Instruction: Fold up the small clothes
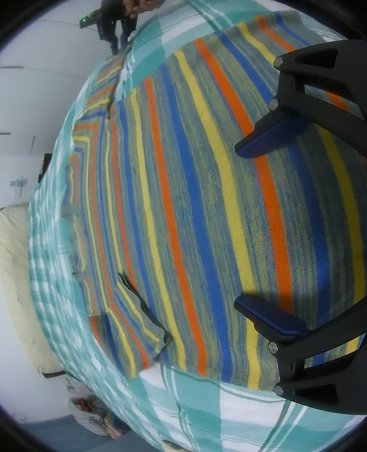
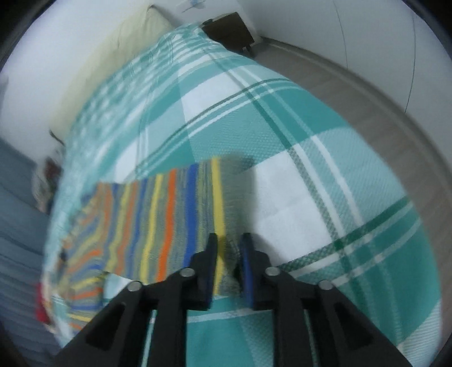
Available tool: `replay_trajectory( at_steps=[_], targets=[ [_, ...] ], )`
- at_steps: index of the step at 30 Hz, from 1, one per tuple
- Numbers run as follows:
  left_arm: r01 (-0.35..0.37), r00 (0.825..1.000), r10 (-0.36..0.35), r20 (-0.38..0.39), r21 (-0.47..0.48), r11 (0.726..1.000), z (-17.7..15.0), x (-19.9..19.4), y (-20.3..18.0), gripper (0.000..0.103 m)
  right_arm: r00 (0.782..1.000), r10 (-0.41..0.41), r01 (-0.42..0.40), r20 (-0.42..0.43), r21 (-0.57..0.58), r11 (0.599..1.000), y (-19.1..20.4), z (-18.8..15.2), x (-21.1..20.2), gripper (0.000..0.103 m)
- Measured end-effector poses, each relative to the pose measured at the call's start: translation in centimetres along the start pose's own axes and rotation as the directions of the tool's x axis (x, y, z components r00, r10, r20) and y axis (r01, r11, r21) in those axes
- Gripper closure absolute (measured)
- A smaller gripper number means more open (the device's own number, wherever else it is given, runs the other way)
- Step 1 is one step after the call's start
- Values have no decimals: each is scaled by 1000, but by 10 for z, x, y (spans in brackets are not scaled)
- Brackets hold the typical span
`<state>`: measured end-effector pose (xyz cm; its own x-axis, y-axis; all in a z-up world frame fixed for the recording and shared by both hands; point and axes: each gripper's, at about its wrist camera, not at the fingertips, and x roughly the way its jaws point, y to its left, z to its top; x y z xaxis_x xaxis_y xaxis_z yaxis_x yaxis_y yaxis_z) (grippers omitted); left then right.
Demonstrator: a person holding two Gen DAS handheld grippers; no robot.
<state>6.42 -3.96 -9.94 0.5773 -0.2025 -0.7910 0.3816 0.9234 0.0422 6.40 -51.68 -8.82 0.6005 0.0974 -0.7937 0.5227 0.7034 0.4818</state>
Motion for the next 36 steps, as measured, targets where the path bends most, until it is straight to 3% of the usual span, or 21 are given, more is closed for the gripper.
replay_trajectory(
  at_steps=[2,6,7,8,15,19,21,22,23,25,28,30,32,35,36],
  targets=[
    [-1,1000,1,0,-3,1000,0,0,0,4,999,37,-37,1,16,999,-2,2,2,72],
    [-5,1000,5,1,-6,1000,-1,2,-1,3,997,69,-71,39,43,997,-4,15,9,72],
    [-6,1000,6,2,-6,1000,-1,2,-1,3,996,74,-76,42,53,996,-4,18,12,83],
    [-6,1000,6,2,-7,1000,-1,2,-1,3,998,55,-57,41,50,997,-3,21,14,101],
    [-8,1000,7,-10,-13,1000,0,5,1,1,986,-151,152,68,-10,988,1,20,11,102],
    [-11,1000,11,-8,-12,1000,0,5,0,1,977,-200,204,76,-53,977,6,16,13,102],
    [-16,1000,16,-4,-12,1000,-1,4,-1,1,969,-230,239,96,-101,966,14,15,9,92],
    [-19,1000,19,-3,-11,1000,-1,4,-1,1,962,-250,262,107,-117,958,17,13,5,77],
    [-23,1000,23,-2,-8,1000,-1,4,-2,1,950,-284,301,129,-137,944,22,10,-1,59],
    [-29,1000,29,0,-5,1000,-2,3,-3,1,932,-306,337,193,-156,928,31,3,-19,49],
    [-34,999,34,2,-5,999,-3,3,-4,0,887,-351,420,300,-209,883,54,-10,-48,48],
    [-35,999,35,2,-5,999,-3,3,-4,0,837,-378,498,397,-262,827,75,-22,-66,45],
    [-35,999,35,3,-4,999,-3,3,-4,0,789,-365,548,493,-299,781,96,-35,-81,35],
    [-41,999,41,8,-3,999,-4,2,-5,0,747,-341,585,570,-322,744,115,-48,-93,33],
    [-44,999,44,11,-1,999,-4,2,-5,0,744,-333,588,580,-329,739,120,-50,-95,33]
  ],
)
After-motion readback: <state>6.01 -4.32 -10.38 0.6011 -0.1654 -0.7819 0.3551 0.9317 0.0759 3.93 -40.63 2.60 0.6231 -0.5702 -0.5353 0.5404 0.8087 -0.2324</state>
